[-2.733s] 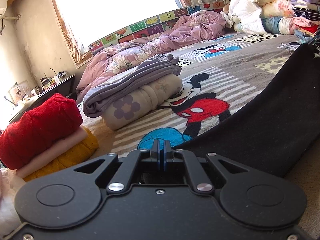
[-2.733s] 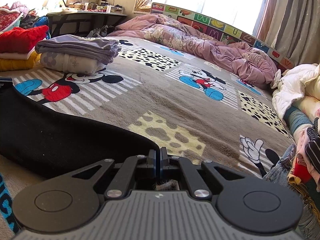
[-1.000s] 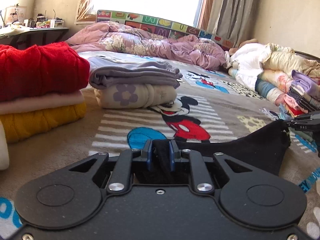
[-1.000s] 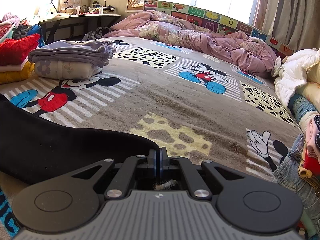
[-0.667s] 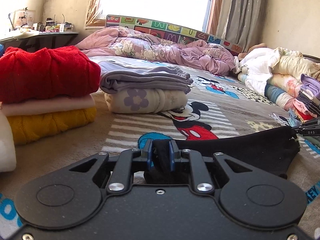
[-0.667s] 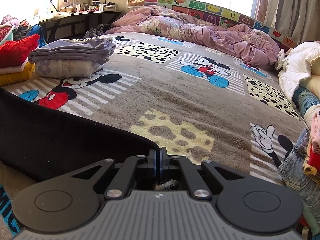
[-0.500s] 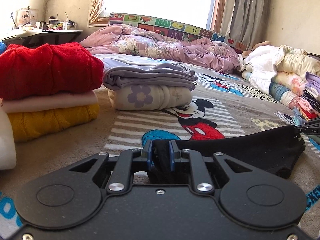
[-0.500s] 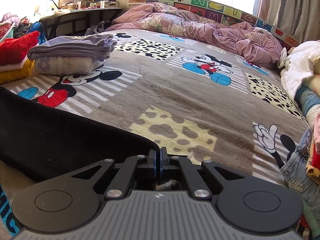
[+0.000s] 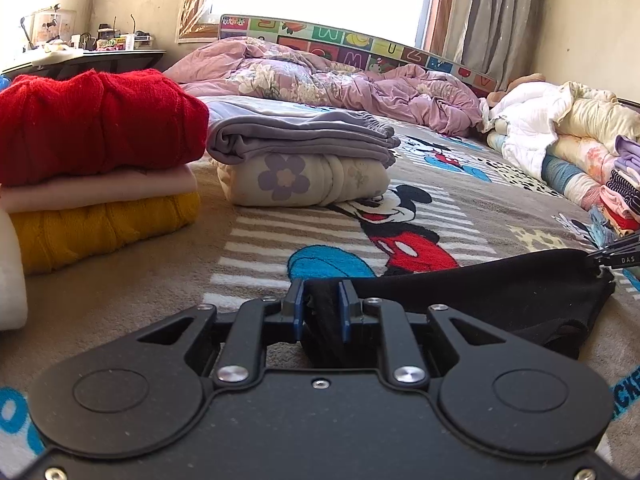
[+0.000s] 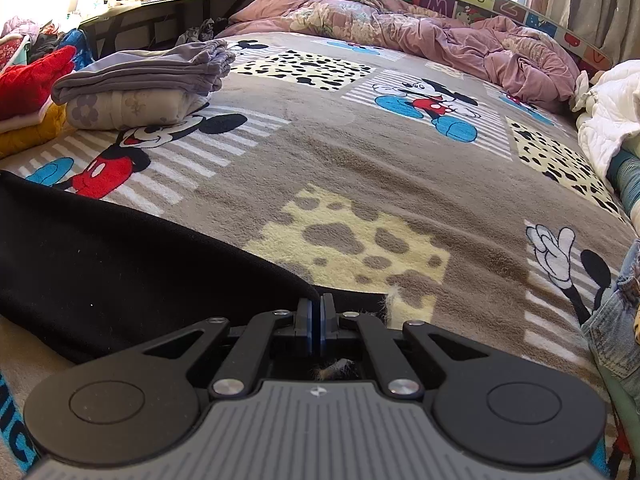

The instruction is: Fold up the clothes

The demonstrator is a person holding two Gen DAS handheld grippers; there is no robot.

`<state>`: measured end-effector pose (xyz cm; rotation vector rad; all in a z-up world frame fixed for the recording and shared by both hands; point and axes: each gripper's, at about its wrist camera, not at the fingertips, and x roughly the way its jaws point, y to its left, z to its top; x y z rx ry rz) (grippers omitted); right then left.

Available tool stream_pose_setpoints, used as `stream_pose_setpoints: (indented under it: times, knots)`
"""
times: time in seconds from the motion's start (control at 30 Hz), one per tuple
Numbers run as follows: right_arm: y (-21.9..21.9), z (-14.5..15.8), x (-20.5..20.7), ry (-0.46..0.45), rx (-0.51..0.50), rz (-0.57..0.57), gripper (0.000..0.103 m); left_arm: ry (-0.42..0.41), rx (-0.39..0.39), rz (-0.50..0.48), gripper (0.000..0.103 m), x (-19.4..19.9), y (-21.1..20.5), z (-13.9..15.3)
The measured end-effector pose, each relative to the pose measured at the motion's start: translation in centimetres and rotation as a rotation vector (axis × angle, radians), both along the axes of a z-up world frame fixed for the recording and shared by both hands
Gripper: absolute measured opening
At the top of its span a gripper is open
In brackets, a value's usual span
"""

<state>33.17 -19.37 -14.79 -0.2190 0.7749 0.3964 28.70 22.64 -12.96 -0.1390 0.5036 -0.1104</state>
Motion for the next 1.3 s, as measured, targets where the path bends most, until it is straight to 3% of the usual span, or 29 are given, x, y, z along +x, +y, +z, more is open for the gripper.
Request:
stream_pose_setpoints:
  times: [0.37, 0.43, 0.47, 0.53, 0.73, 0.9, 1.03, 1.3]
  knots:
    - [-0.7, 0.6, 0.5, 0.044, 0.036, -0.01, 0.005, 0.009, 0.016, -0.003, 0.017, 0.1, -0.2, -0.1]
    - [-0.7, 0.9, 0.5, 0.027, 0.001, -0.04, 0.006, 0.015, 0.033, -0.013, 0.017, 0.2, -0.6, -0.2]
    - [-0.8, 1.1, 0.6, 0.015, -0.016, -0.059, 0.016, 0.019, 0.041, -0.012, 0.017, 0.3, -0.7, -0.2]
    - [-1.6, 1.7, 0.6, -0.005, 0.007, -0.109, 0.027, 0.021, 0.034, -0.011, 0.017, 0.3, -0.6, -0.3]
    - [-4.9, 2.4, -1.9, 0.016, 0.254, -0.287, 0.029, 0.022, 0.009, -0.003, 0.019, 0.2, -0.3, -0.2]
    - [-5.9, 0.1, -5.4, 0.123, 0.57, -0.401, 0.031, 0.022, 0.006, -0.002, 0.019, 0.1, -0.3, -0.2]
    - [-6.0, -1.7, -6.1, 0.187, 0.736, -0.502, 0.031, 0.02, -0.006, -0.002, 0.019, 0.0, -0.1, -0.2]
    - [-6.5, -3.8, -6.2, 0.193, 0.851, -0.619, 0.031, 0.022, -0.013, -0.003, 0.019, 0.1, -0.1, -0.3]
